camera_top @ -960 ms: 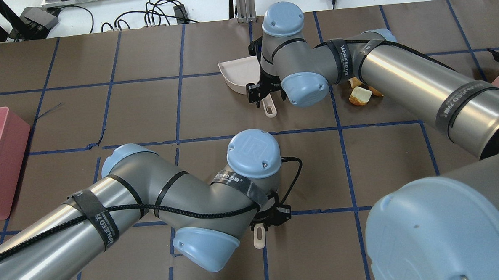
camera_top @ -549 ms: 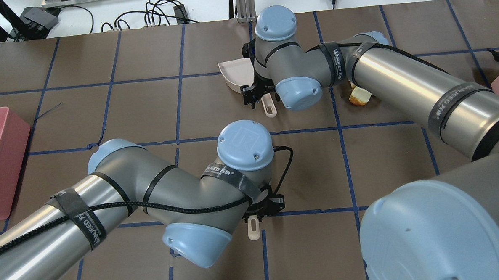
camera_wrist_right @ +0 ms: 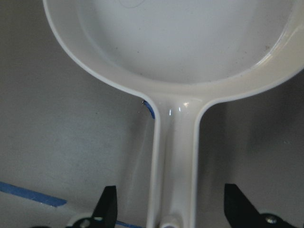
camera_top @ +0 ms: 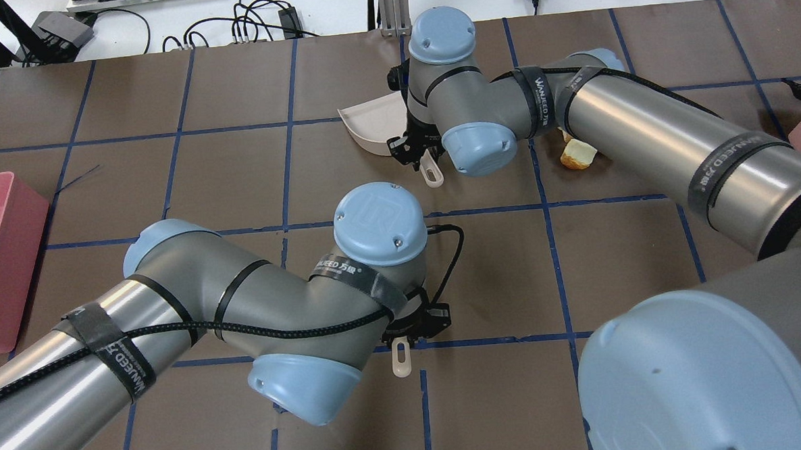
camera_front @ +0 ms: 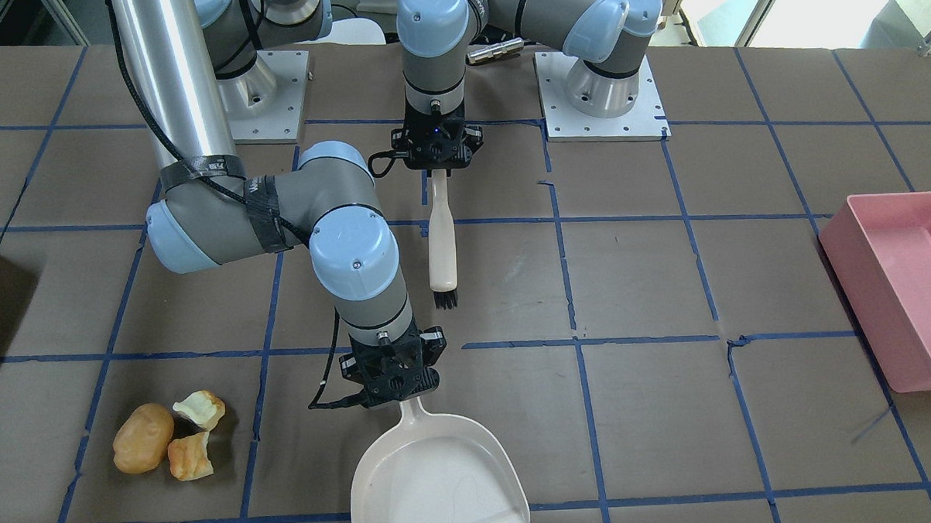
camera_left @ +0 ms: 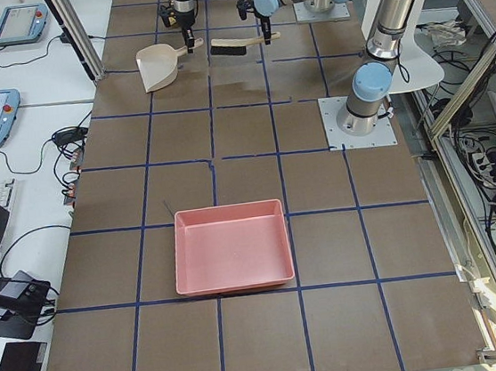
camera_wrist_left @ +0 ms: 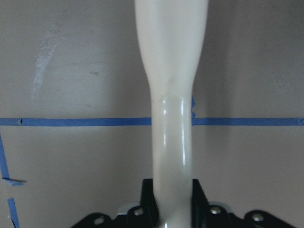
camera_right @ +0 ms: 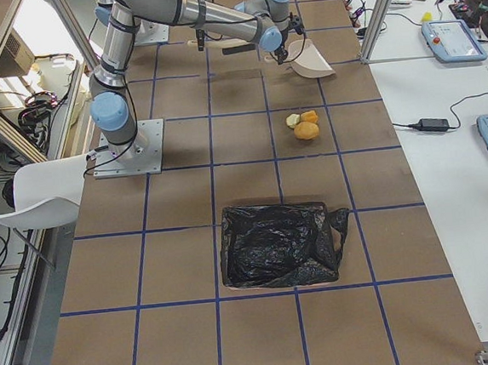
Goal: Sweep and dump trash in nearest bin
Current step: 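Lift the brush with the left gripper while the right gripper raises the dustpan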
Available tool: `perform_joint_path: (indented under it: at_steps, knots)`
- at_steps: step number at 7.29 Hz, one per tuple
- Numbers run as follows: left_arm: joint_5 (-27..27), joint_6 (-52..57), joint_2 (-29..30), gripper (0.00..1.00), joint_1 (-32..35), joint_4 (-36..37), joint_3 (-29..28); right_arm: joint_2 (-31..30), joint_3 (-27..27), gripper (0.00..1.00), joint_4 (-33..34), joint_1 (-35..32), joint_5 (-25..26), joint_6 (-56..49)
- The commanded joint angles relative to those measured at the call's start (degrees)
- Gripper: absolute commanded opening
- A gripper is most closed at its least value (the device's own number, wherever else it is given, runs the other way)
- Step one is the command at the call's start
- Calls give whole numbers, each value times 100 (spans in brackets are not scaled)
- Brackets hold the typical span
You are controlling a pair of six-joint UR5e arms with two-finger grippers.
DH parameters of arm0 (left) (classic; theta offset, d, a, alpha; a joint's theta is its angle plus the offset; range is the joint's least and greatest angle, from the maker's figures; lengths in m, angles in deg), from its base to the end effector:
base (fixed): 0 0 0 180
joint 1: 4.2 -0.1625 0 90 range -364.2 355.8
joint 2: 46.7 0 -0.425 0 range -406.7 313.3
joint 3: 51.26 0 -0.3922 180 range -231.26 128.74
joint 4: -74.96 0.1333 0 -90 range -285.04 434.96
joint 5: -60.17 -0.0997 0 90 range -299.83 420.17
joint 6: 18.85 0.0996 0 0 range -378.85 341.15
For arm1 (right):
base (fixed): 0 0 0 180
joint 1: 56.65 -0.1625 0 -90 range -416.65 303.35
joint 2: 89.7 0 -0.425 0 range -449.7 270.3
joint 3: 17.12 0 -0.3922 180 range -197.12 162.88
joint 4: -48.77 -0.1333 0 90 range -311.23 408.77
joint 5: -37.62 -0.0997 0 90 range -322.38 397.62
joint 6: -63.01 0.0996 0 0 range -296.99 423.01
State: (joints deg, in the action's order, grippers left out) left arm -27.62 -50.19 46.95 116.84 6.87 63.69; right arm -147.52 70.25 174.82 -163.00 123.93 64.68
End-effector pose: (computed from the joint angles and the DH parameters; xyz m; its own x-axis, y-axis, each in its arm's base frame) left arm -0.3541 -0.3224 0.2884 -0.9996 -0.0058 -0.0279 -0.0091 0.9928 0.1194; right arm 0.3249 -0.6111 0.2413 -0.9633 -0.2600 -0.0672 -0.2517 0.9614 -0.1113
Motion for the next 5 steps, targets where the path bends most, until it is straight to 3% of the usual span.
perform_joint_path:
  at_steps: [1,5]
  knots:
    - [-2,14,4,0,-1,7,-7,-19,-150,17,-63,71,18,-53]
    - [7,49,4,0,-19,15,-7,-685,-265,18,-764,745,62,-384]
